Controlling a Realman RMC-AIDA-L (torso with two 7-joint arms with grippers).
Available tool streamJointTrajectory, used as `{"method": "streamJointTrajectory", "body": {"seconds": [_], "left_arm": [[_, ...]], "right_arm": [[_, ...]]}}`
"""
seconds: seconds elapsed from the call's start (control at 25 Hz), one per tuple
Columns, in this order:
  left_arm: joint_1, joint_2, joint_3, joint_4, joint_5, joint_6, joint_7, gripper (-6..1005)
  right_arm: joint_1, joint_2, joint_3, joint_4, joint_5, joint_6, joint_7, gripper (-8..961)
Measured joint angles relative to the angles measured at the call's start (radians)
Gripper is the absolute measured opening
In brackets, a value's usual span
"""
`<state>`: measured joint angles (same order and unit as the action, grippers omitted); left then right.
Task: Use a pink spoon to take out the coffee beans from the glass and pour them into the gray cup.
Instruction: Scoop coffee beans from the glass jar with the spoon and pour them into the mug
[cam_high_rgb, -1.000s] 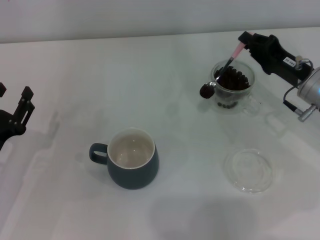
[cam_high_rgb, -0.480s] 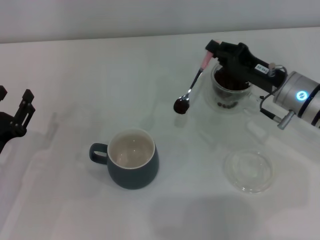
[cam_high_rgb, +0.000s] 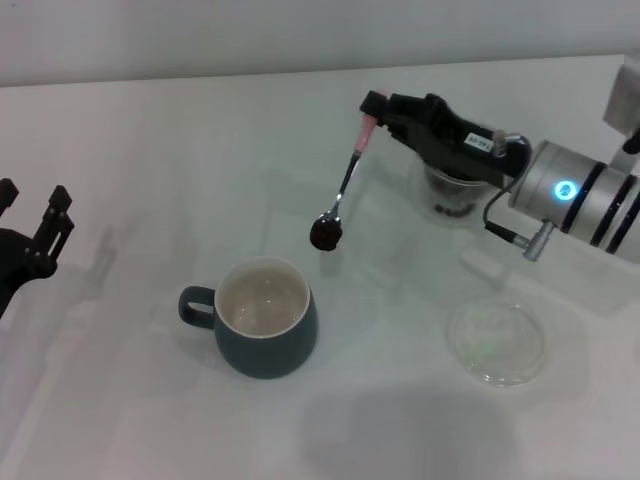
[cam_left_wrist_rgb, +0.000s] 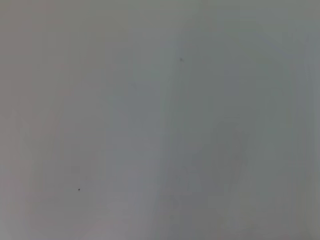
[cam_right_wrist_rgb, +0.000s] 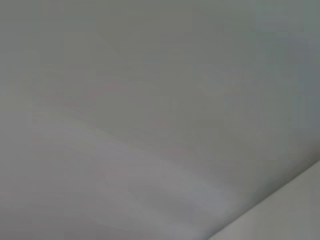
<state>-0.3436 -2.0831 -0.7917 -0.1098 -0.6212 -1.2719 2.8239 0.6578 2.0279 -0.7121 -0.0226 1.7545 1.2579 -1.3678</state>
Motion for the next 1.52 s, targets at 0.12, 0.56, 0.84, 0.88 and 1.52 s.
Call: {"method": "streamJointTrajectory", "body": {"seconds": [0.12, 0.56, 0.84, 0.88, 1.52], "left_arm": [[0.000, 0.000, 0.001, -0.004, 0.000, 0.001, 0.000, 620], [0.002, -0.001, 0.002, -0.008, 0.000, 0.002, 0.000, 621], [0.007, -0.002, 0.000, -0.010, 0.000, 0.019, 0.000, 622], [0.009, -0.002, 0.000, -0.010, 0.000, 0.019, 0.000, 622], [0.014, -0.003, 0.002, -0.014, -0.007, 0.022, 0.000, 621]], "right_arm": [[0.019, 0.000, -0.012, 0.018, -0.003, 0.002, -0.006, 142], [0.060, 0.000, -0.049, 0.047, -0.025, 0.007, -0.020, 142], [0.100, 0.000, -0.066, 0.058, -0.055, 0.007, -0.037, 142], [0.106, 0.000, -0.067, 0.058, -0.058, 0.006, -0.041, 142], [0.166, 0.000, -0.080, 0.057, -0.139, 0.056, -0.221, 141]]}}
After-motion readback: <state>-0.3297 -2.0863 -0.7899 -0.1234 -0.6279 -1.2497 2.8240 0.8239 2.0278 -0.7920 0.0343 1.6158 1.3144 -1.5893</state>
